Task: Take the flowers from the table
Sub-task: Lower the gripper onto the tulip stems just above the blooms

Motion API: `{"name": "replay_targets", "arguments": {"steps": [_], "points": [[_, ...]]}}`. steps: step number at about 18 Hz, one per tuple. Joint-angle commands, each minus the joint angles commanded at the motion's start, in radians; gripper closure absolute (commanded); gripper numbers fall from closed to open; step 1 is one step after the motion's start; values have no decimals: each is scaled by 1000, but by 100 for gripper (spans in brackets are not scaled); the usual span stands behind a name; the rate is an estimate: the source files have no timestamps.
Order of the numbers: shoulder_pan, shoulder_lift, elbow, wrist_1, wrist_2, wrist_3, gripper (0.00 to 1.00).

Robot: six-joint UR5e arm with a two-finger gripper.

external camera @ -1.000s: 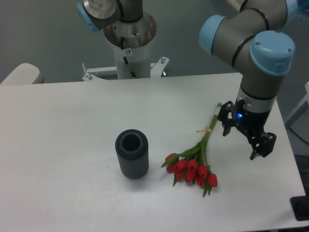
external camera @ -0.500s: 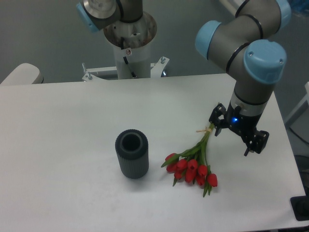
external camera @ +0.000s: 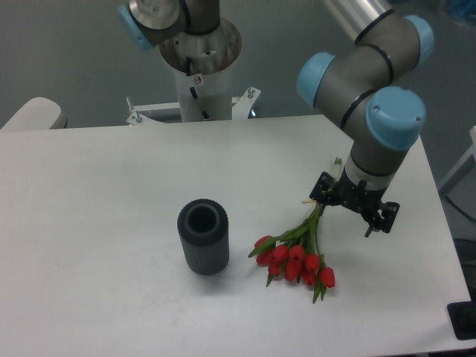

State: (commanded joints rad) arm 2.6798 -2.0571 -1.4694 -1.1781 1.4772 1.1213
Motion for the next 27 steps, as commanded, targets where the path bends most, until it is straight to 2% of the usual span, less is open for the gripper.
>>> {"name": "replay_targets", "arguments": {"steps": [4,7,9,15,19,27], "points": [[9,6,-77,64,2,12,0],[5,17,-159,171,2,12,0],[2,18,-196,216,2,14,0],[-5,40,-258,236,2,52,0],[-5,37,-305,308,0,64,0],[-31,6,-321,362,0,58,0]]}}
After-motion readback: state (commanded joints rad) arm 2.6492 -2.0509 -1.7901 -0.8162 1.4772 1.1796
